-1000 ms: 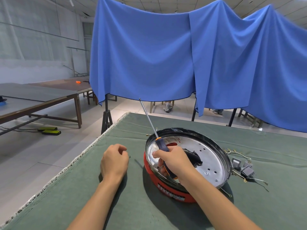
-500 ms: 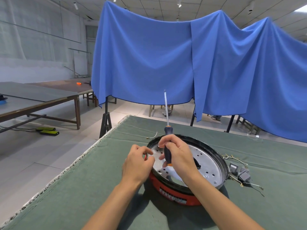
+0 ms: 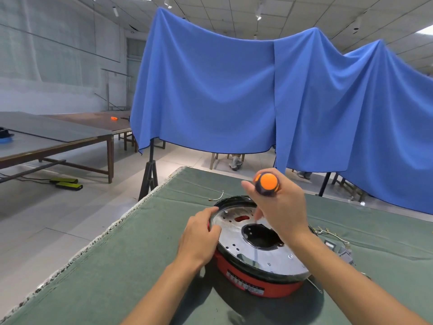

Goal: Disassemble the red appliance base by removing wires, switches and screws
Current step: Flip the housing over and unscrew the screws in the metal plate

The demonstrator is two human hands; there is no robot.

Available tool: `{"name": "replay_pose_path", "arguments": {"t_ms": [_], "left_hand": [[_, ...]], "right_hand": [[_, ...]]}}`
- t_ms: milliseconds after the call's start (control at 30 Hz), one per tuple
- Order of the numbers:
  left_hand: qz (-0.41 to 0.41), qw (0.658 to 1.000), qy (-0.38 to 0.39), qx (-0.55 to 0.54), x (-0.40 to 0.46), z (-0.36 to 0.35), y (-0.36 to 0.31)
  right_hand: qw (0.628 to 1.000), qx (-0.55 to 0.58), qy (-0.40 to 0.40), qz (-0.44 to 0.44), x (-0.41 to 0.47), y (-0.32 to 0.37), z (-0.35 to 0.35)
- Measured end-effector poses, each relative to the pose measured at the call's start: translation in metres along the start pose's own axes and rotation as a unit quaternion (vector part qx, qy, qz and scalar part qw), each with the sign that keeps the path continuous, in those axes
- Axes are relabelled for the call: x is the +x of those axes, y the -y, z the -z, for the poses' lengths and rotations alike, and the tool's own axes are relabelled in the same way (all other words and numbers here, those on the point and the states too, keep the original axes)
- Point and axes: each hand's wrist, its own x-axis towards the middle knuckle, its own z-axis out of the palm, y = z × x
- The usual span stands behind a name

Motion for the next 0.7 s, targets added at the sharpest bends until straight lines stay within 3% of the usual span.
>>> {"name": "replay_pose_path", "arguments": {"t_ms": [100, 267, 467, 700], "left_hand": [[0.005, 0.998, 0.027, -0.052, 0.001, -0.001, -0.004], [0.041, 0.993, -0.004, -0.112, -0.003, 0.001, -0.005], [0.045, 0.983, 0.003, -0.176, -0.003, 0.003, -0.005], [0.037, 0.988, 0.013, -0.151, 0.000, 0.005, -0.004]], "right_hand": [[0.998, 0.023, -0.053, -0.021, 0.008, 0.009, 0.007], [0.990, 0.040, -0.122, -0.053, 0.024, 0.013, 0.016], [0.991, 0.052, -0.126, -0.020, 0.031, 0.009, 0.018], [0.993, 0.031, -0.114, -0.008, 0.036, 0.006, 0.010]]}}
